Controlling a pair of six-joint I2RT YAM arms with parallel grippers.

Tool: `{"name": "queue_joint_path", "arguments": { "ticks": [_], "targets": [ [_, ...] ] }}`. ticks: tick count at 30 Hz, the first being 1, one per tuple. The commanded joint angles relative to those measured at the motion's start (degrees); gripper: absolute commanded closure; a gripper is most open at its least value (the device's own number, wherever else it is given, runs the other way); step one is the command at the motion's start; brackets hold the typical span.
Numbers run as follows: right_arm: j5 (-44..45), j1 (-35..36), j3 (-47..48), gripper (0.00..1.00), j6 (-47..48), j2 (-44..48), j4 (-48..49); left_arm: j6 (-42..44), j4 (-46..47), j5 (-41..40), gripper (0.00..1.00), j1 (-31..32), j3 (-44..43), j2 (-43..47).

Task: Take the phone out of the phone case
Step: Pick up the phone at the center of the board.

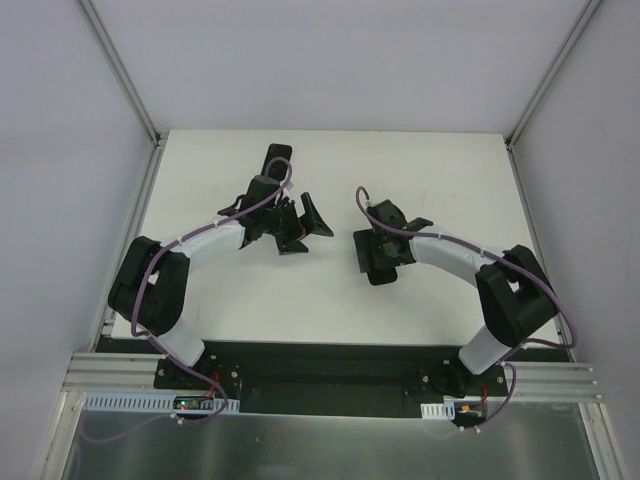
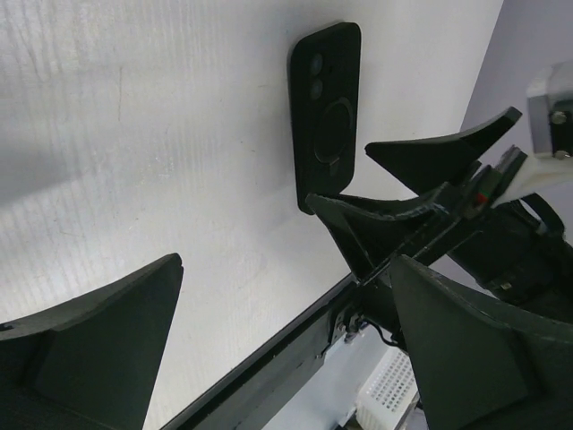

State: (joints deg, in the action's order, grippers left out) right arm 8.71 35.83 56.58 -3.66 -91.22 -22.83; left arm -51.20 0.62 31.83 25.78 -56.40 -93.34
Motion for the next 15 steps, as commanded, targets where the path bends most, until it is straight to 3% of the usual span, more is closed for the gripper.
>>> {"name": "queue_joint_path", "arguments": {
  "ticks": [1, 11, 15],
  "targets": [
    [-3.2, -0.7, 1.9, 0.04, 2.3, -4.0, -1.2, 3.1, -3.7, -2.5, 0.01, -1.1, 0.7, 3.0],
    [-2.4, -0.5, 1.1, 0.02, 0.4, -8.9, 0.2, 3.6, -4.6, -2.2, 0.01, -1.3, 0.1, 2.5],
    [-1.6, -0.5, 0.3, 0.26, -0.6, -7.6, 0.3, 3.6, -4.8, -2.3, 0.01, -1.3, -0.3, 2.4]
  ]
}}
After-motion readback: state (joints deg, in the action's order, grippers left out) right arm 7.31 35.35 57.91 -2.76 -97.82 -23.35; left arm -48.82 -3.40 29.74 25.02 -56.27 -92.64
